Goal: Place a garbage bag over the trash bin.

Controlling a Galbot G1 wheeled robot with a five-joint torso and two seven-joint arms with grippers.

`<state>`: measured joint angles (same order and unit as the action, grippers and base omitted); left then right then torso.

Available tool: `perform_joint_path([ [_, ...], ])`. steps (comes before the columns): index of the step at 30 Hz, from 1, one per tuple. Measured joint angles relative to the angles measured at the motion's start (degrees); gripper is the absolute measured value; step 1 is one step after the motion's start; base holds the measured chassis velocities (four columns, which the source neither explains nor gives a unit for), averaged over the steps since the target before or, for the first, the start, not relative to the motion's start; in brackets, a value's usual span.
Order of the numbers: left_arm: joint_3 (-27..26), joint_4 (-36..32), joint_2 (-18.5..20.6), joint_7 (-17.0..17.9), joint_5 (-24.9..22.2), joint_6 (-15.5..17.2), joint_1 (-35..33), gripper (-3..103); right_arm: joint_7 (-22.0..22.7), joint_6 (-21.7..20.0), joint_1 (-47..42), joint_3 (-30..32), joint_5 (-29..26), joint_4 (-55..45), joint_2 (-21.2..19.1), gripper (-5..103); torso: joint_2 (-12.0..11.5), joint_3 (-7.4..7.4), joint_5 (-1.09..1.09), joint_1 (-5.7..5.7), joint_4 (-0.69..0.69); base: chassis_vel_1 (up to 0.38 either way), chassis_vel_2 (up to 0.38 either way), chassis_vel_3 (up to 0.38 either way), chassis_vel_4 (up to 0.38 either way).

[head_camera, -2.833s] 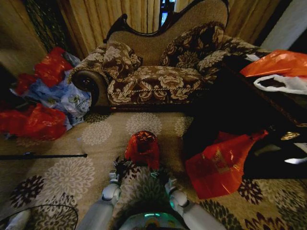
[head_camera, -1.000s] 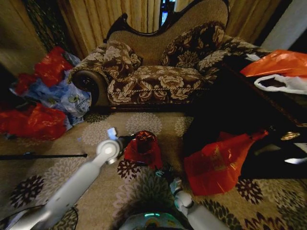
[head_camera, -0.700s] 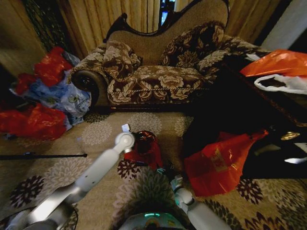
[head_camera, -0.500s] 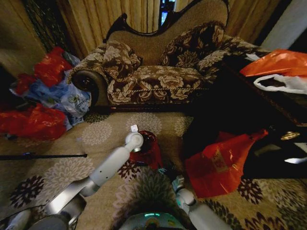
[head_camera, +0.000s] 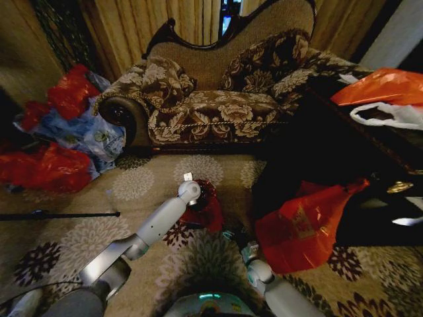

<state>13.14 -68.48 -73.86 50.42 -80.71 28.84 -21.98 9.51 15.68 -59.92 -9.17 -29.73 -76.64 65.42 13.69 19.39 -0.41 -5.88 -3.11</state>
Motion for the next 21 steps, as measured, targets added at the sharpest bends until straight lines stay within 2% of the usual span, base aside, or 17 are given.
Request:
perform_joint_path([
  [5,1.2,4.7,-2.0,-2.1,1.6,-0.3,0.4,0,0.3,-0.2,0.1,-0.1,-0.2,-0.4,-0.1,100,0.0,0.0,0.0,0.0,0.0,0.0,0.0,0.0,0.0],
  [12,2.9,8.9,-4.3,-3.3,3.5,-0.8,1.0,0,0.4,-0.3,0.0,0.0,-0.2,-0.6,-0.2,100,0.0,0.0,0.0,0.0,-0.01,0.0,0.0,0.0,0.0],
  [21,3.2,18.1,-8.2,-4.6,5.1,-0.5,3.6,0,0.7,-0.3,-0.7,0.3,-0.2,-1.4,-0.4,100,0.0,0.0,0.0,0.0,0.0,0.0,0.0,0.0,0.0],
])
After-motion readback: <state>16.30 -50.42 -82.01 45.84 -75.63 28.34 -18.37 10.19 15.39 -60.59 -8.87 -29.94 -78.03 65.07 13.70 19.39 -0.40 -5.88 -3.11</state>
